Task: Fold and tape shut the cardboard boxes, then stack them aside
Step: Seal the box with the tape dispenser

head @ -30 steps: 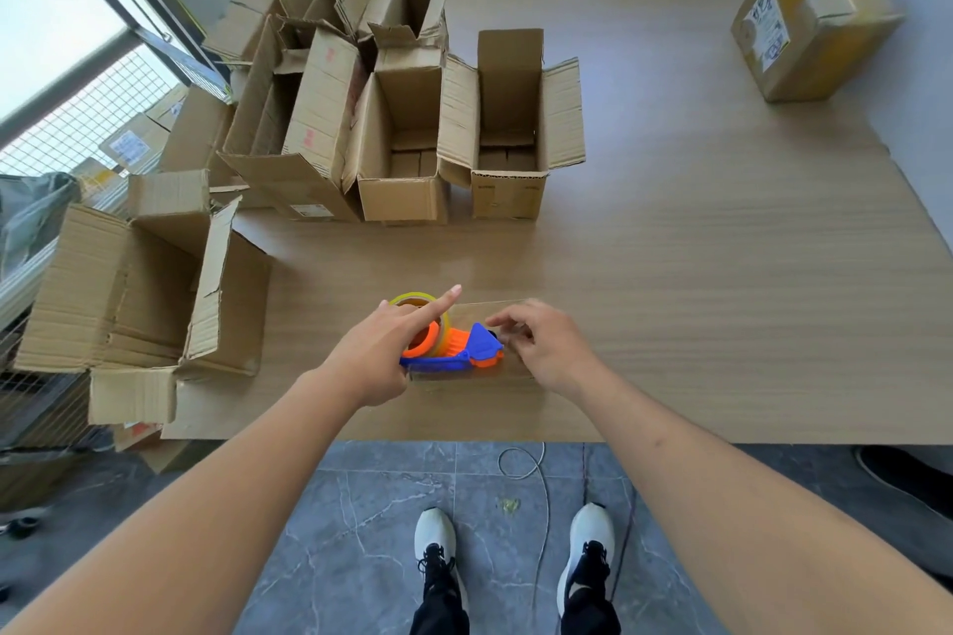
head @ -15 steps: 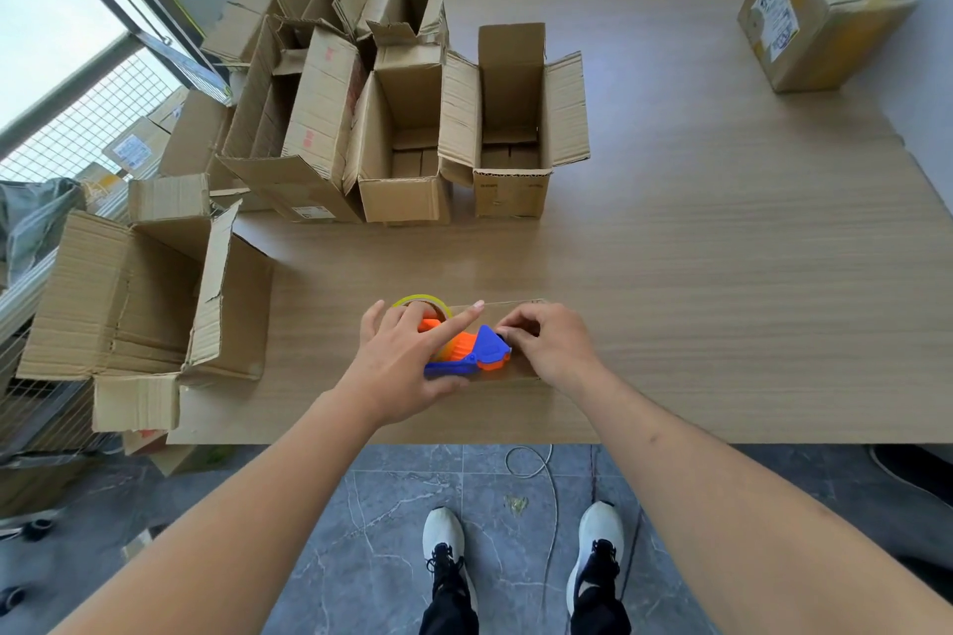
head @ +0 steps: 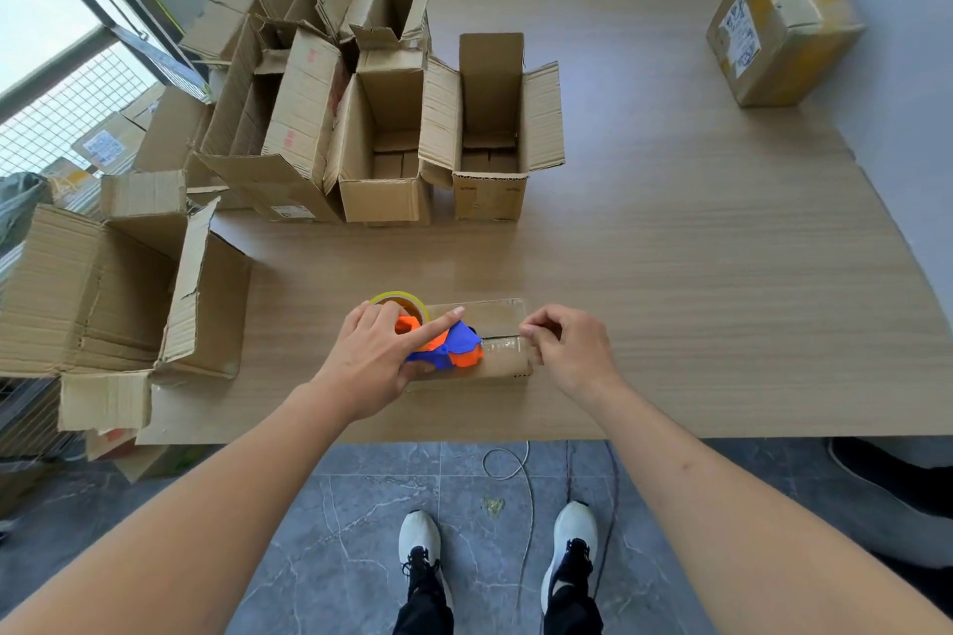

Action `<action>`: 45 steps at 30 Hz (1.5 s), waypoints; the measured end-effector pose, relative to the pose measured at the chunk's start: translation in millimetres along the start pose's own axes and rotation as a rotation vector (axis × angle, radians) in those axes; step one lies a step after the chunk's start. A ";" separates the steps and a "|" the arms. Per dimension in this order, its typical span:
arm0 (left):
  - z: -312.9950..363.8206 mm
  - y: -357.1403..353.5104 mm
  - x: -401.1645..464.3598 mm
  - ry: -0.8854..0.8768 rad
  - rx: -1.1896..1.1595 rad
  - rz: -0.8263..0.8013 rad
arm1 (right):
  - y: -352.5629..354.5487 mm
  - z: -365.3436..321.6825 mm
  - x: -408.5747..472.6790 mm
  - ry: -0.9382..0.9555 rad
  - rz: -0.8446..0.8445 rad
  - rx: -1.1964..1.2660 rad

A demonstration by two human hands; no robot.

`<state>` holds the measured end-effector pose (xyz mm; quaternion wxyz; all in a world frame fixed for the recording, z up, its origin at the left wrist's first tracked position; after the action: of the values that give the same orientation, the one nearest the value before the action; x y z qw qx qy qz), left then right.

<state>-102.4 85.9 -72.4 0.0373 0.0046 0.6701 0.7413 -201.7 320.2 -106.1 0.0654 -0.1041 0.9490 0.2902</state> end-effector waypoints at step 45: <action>8.6 -3.9 5.1 0.045 -0.046 -0.028 | -71.1 32.9 -20.3 -0.134 0.257 0.108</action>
<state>-106.8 95.2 -75.6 0.0326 -0.0221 0.6536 0.7558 -163.2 284.4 -167.7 0.0964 0.0413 0.9622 0.2512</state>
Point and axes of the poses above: each hand's wrist, its own x-axis towards the middle knuckle, its own y-axis out of the back of the hand, z = x × y, the point moved 6 cm from there along x, towards the middle knuckle, and after that the axes turned 10 degrees about z, right-handed, at the moved point
